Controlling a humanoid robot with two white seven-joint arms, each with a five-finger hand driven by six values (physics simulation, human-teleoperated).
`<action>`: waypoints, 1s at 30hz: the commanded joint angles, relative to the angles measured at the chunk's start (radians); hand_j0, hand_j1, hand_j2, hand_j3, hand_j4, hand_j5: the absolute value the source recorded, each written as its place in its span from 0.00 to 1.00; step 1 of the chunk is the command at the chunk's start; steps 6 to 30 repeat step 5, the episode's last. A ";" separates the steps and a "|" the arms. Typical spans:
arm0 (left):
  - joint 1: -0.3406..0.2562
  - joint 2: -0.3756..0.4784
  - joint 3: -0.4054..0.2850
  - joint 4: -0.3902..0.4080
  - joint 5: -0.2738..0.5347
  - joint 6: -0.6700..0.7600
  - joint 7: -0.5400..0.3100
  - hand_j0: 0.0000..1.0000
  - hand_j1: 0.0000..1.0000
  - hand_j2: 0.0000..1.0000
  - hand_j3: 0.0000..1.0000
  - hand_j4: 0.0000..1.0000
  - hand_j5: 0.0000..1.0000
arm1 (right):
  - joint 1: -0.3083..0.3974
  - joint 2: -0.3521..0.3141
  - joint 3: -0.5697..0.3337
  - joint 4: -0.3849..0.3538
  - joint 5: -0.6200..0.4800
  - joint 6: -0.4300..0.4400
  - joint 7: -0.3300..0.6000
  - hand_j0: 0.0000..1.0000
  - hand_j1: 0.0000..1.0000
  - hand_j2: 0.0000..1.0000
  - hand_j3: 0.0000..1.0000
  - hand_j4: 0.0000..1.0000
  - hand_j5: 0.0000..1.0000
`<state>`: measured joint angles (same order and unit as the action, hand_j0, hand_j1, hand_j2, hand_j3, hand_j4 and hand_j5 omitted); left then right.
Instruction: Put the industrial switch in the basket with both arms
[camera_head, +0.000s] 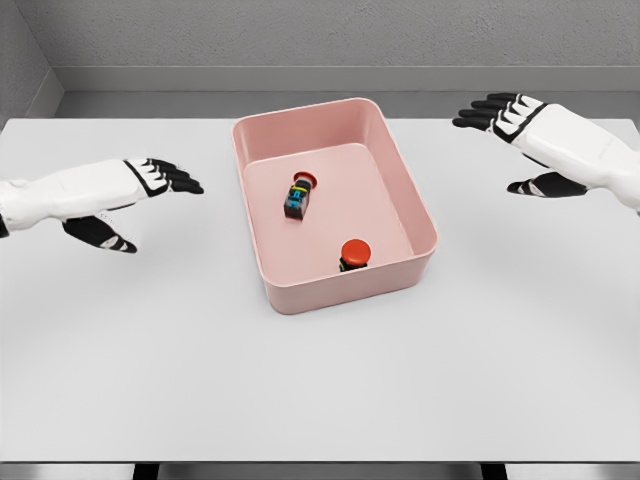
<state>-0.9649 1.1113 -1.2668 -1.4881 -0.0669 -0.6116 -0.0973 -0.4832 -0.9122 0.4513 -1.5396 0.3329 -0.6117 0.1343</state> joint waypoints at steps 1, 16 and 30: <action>0.000 -0.002 0.001 0.028 0.007 0.001 0.001 1.00 1.00 1.00 1.00 1.00 1.00 | 0.000 -0.002 0.001 0.001 -0.006 0.001 -0.001 1.00 1.00 1.00 1.00 1.00 1.00; 0.002 -0.001 0.001 0.028 0.007 0.001 0.001 1.00 1.00 1.00 1.00 1.00 1.00 | 0.006 -0.002 0.004 -0.001 -0.006 0.001 0.002 1.00 1.00 1.00 1.00 1.00 1.00; 0.002 -0.001 0.001 0.028 0.007 0.001 0.001 1.00 1.00 1.00 1.00 1.00 1.00 | 0.006 -0.002 0.004 -0.001 -0.006 0.001 0.002 1.00 1.00 1.00 1.00 1.00 1.00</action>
